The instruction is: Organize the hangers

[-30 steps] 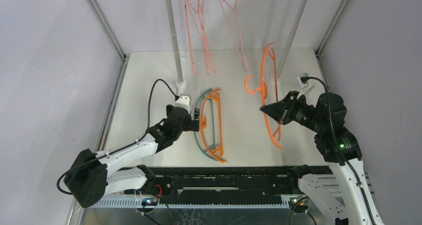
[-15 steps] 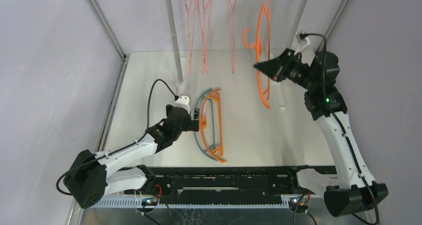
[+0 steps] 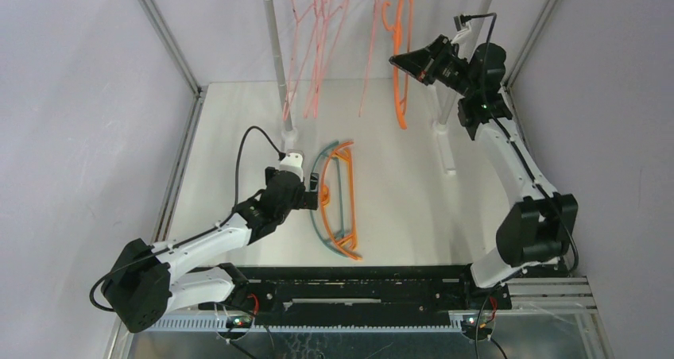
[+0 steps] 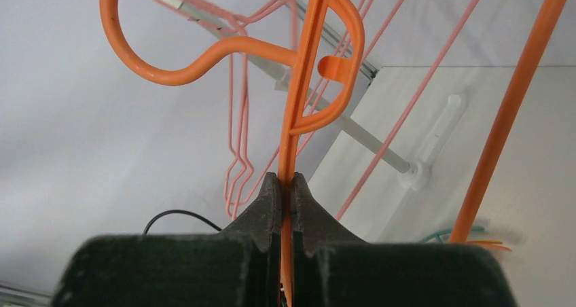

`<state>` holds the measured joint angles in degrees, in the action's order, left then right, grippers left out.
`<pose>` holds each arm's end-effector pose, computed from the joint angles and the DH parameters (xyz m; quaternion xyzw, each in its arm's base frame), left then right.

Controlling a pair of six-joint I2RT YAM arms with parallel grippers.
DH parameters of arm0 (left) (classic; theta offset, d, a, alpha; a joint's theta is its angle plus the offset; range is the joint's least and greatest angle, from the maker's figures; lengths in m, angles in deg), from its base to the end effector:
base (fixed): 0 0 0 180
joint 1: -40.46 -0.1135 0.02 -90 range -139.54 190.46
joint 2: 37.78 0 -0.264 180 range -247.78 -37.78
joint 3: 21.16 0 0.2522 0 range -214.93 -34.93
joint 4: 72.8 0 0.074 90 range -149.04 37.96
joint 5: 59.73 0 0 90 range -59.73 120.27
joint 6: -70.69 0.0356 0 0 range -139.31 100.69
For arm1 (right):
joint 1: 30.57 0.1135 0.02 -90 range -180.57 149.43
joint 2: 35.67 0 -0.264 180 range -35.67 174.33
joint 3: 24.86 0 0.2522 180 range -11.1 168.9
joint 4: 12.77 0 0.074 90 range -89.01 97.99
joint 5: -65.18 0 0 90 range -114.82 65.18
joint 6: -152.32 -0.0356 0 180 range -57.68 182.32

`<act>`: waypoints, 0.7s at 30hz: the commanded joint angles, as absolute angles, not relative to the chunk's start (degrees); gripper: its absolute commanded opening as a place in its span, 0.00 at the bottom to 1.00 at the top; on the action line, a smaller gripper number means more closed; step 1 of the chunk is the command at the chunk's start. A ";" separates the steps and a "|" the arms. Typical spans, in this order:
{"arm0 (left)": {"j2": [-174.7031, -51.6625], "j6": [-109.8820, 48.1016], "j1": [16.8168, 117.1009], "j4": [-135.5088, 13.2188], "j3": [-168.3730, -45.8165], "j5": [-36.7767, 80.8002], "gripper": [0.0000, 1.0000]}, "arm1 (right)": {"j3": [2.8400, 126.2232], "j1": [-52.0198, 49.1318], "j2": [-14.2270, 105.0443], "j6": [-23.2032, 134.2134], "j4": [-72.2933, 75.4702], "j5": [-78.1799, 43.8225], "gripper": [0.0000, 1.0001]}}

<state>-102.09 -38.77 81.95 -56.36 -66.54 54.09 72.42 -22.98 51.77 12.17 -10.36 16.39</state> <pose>0.1826 -0.1423 0.2079 0.0731 0.8714 -0.0697 0.4800 0.3504 0.0704 0.4334 -0.0223 0.6715 0.5429 0.5038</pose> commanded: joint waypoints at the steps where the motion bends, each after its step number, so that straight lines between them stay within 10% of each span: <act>1: -101.48 -38.32 81.78 -57.38 -66.46 55.34 0.99 | 76.46 -23.40 54.00 5.55 -24.55 18.29 0.00; 21: -104.33 -37.94 81.77 -57.81 -67.23 55.49 0.99 | 84.11 -23.70 61.43 0.12 -30.99 19.91 0.00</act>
